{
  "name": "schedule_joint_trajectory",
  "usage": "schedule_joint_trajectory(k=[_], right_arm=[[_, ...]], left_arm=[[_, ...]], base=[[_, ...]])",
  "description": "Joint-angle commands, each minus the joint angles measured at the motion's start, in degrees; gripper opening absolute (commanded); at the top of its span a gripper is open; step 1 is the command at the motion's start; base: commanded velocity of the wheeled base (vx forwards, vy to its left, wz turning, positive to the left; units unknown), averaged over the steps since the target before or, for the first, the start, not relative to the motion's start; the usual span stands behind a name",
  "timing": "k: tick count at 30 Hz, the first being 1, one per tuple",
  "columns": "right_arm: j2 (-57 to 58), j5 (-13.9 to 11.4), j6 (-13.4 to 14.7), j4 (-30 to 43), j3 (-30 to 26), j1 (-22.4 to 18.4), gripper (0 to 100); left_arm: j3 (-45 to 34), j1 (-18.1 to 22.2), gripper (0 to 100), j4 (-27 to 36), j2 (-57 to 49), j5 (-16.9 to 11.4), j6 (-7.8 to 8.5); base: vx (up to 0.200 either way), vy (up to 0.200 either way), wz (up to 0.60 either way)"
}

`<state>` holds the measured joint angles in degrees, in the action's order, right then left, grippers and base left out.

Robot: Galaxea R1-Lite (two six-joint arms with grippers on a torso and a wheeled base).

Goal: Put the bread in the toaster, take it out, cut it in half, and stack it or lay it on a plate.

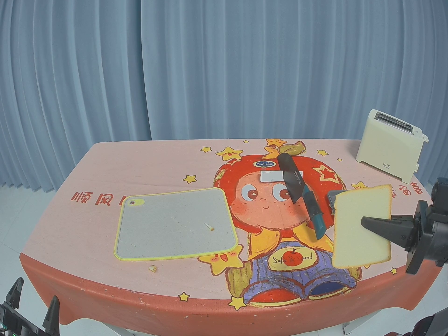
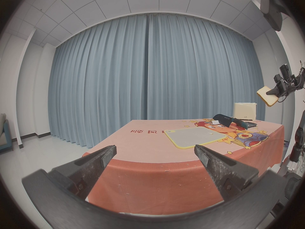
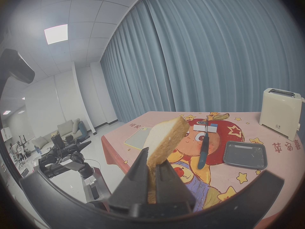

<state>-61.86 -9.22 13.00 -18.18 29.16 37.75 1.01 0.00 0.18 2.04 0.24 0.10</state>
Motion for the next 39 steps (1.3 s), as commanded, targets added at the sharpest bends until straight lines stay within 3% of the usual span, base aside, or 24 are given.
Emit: schedule_joint_trajectory(k=[1,22,27,31,33,39], right_arm=[[-0.2,-0.01,0.01,-0.02,0.11,0.04,0],[-2.48,-0.1,0.72,-0.11,1.6,0.65,0],[-7.14,-0.1,0.72,-0.11,2.48,3.2,0],[-9.34,-0.1,0.63,-0.02,4.15,4.87,0],[-12.5,-0.01,0.72,-0.02,6.7,7.6,0],[-19.88,-0.1,0.8,-0.02,13.64,8.04,0]], left_arm=[[-1.01,0.0,100,-0.01,0.07,0.02,-0.01],[-1.01,0.0,100,-0.01,0.07,0.02,0.08],[-1.01,0.0,100,-0.01,0.07,0.02,-0.01],[-1.01,0.0,100,-0.01,0.07,0.02,-0.01],[-1.01,0.0,100,-0.01,0.07,0.02,0.08],[-1.01,0.0,100,-0.01,0.07,0.02,-0.01]], base=[[0.0,0.0,0.0],[0.0,0.0,0.0],[0.0,0.0,0.0],[0.0,0.0,0.0],[0.0,0.0,0.0],[0.0,0.0,0.0]])
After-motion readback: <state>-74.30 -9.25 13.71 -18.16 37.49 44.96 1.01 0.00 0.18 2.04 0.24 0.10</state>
